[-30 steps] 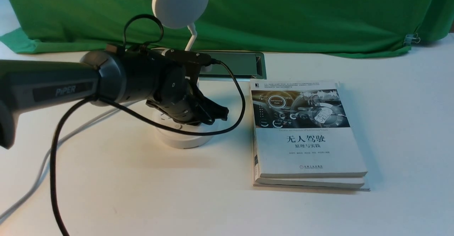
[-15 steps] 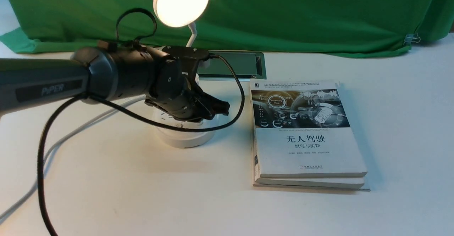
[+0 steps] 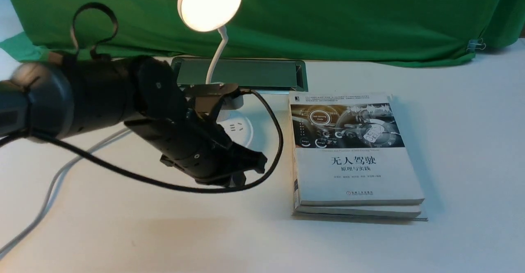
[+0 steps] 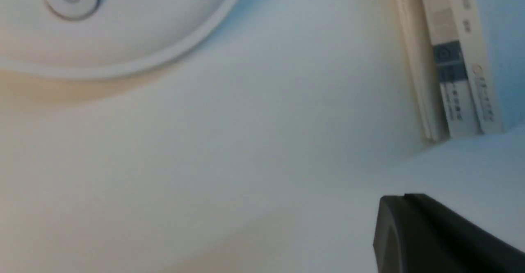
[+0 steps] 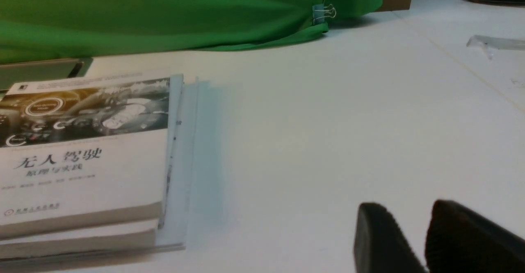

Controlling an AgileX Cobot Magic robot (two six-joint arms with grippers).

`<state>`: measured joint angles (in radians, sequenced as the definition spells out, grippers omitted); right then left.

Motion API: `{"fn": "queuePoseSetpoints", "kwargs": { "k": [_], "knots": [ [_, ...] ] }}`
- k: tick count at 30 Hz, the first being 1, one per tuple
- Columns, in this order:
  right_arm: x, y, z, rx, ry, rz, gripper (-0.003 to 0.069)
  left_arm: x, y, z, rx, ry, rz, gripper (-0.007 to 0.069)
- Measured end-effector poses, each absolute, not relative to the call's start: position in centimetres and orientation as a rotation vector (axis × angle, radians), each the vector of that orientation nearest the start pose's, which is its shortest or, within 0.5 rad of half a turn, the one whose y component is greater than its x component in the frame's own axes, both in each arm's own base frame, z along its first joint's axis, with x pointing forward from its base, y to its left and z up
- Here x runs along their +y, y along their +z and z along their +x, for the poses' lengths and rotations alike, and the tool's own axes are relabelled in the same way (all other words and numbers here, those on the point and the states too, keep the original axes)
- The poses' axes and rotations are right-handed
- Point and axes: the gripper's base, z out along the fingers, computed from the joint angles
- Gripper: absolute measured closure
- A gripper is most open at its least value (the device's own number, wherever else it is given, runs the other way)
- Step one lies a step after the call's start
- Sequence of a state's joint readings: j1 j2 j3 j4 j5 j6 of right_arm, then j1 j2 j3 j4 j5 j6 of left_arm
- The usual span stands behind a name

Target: Turn on the desk lamp on the white desktop with your hand.

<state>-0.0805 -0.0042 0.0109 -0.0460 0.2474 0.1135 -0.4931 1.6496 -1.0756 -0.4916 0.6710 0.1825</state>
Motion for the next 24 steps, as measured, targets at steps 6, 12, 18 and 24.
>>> {"fn": "queuePoseSetpoints", "kwargs": {
  "k": [6,12,18,24],
  "knots": [
    [-0.5,18.7,5.5,1.732,-0.018,0.138,0.0421,-15.0,28.0,22.3,2.466,-0.650,0.517,0.0624],
    [-0.5,18.7,5.5,1.732,-0.018,0.138,0.0421,-9.8,34.1,14.2,1.972,-0.630,0.470,0.0624],
    [-0.5,18.7,5.5,1.732,-0.018,0.138,0.0421,-6.0,32.3,8.5,1.765,-0.498,0.515,0.0624],
    [-0.5,18.7,5.5,1.732,-0.018,0.138,0.0421,-4.2,29.0,5.5,1.722,-0.424,0.572,0.0624]
  ]
}}
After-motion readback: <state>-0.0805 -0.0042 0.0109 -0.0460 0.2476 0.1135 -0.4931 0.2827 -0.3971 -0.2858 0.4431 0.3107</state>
